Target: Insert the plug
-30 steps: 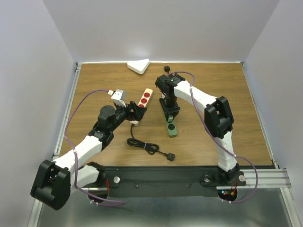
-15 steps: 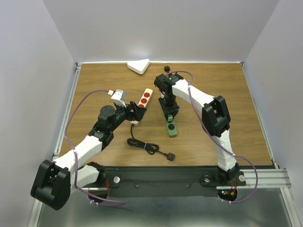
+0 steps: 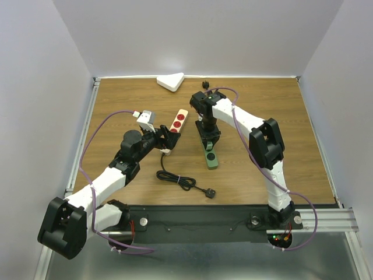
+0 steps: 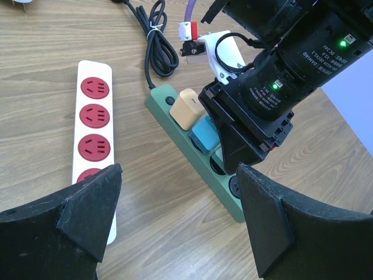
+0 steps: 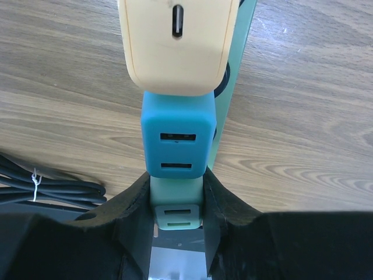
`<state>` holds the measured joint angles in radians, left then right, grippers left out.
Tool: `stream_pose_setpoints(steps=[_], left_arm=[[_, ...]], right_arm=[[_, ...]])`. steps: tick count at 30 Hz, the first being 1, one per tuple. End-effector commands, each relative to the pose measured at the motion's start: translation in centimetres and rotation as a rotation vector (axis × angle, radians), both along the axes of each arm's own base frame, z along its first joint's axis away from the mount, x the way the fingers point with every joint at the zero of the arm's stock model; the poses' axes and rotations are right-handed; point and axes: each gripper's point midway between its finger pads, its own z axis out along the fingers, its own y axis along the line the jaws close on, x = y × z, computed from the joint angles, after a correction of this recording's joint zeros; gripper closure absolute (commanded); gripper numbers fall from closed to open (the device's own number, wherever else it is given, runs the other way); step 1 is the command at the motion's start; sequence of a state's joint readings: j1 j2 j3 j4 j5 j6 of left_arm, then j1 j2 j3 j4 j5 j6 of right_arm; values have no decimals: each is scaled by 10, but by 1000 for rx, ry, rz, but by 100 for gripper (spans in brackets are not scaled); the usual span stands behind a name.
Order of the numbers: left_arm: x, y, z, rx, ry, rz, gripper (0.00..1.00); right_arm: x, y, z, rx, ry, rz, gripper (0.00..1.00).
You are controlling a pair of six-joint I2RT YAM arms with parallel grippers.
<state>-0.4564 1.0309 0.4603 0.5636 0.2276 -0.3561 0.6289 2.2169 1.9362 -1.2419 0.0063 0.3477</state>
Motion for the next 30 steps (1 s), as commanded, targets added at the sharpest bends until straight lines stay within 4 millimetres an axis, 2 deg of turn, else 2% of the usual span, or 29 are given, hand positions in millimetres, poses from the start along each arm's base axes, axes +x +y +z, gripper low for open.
stream_pose_setpoints(steps=[1,6,10,15,19,25,30], left_arm=[[0,-1,13,-14,-53,-7,9],[0,-1,12,-13,-48,-9,9],[0,-2,14,-16,-55,-9,9],[-1,-2,12,-15,-49,-13,9],[-1,-2,11,-15,-46,-13,9],[-2,-1,12,-12,-47,-12,9],[-1,-1,11,-12,-46,-12,9]], right_arm=[[51,-13,-94,-114,-163,-46,100],[46,-20,-94,-120,-187,-66,100],[40,-24,-104,-127,-182,-71,100],[53,-17,-104,-117,-204,-59,100],[56,-14,-110,-114,-186,-30,99],[37,-23,-122,-134,-123,-11,100],[32,-30,-120,-155,-124,-8,100]])
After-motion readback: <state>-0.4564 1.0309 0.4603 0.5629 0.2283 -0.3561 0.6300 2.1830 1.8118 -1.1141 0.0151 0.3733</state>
